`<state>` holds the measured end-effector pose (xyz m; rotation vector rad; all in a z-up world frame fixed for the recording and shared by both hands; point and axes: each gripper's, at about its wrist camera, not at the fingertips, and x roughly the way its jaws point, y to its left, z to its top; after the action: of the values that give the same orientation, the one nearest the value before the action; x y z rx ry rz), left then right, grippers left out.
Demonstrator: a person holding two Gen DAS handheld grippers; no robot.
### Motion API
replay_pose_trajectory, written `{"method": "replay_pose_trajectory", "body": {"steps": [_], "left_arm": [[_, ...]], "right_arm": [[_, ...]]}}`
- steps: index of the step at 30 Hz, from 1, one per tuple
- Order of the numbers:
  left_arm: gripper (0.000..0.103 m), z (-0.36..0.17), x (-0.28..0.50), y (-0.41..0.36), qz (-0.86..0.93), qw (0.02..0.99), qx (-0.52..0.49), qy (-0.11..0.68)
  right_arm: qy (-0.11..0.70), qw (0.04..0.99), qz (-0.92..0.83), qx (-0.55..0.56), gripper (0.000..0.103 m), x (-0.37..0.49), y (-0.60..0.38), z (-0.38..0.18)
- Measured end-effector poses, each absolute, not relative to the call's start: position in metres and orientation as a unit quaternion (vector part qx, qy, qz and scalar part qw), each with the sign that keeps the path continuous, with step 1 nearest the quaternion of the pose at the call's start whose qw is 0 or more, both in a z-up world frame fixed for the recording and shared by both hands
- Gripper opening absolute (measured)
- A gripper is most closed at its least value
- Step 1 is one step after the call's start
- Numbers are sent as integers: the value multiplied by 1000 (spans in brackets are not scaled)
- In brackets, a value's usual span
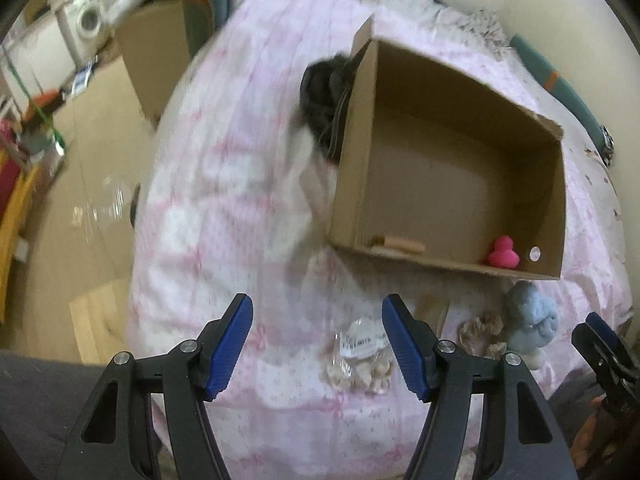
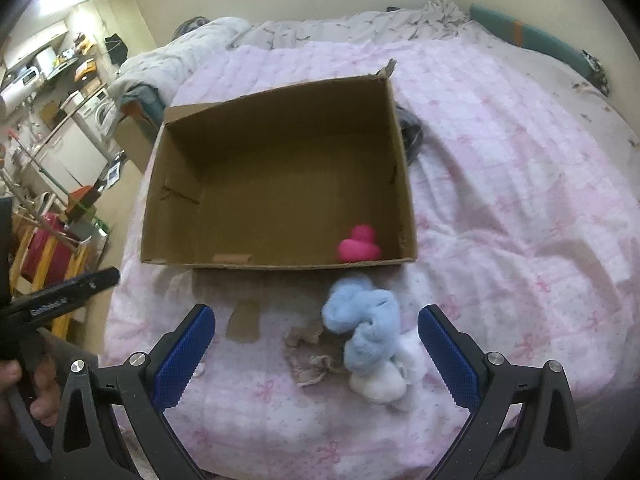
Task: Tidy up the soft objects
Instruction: 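Withdraw both grippers from the box toward the remaining items, then grasp the clear labeled plastic bag with the left gripper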
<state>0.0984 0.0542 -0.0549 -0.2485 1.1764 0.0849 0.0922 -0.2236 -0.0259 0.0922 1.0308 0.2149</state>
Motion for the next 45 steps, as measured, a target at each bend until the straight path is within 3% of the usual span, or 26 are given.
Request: {"method": "replay_pose_trajectory", "body": {"steps": [14, 19, 36, 45], "left_arm": [[63, -107, 118, 18, -28, 761, -147, 631], [63, -126, 126, -3, -34, 744, -113, 658], [63, -106, 130, -15, -65, 759, -139, 633], [63, -131, 141, 12, -28, 724, -178, 666]], "right_arm": [[525, 837, 109, 107, 103, 100, -239, -53], [535, 829, 109, 122, 103, 104, -244, -60], [546, 820, 120, 127, 103, 107, -239, -67], [549, 818, 118, 128, 103, 107, -238, -69]]}}
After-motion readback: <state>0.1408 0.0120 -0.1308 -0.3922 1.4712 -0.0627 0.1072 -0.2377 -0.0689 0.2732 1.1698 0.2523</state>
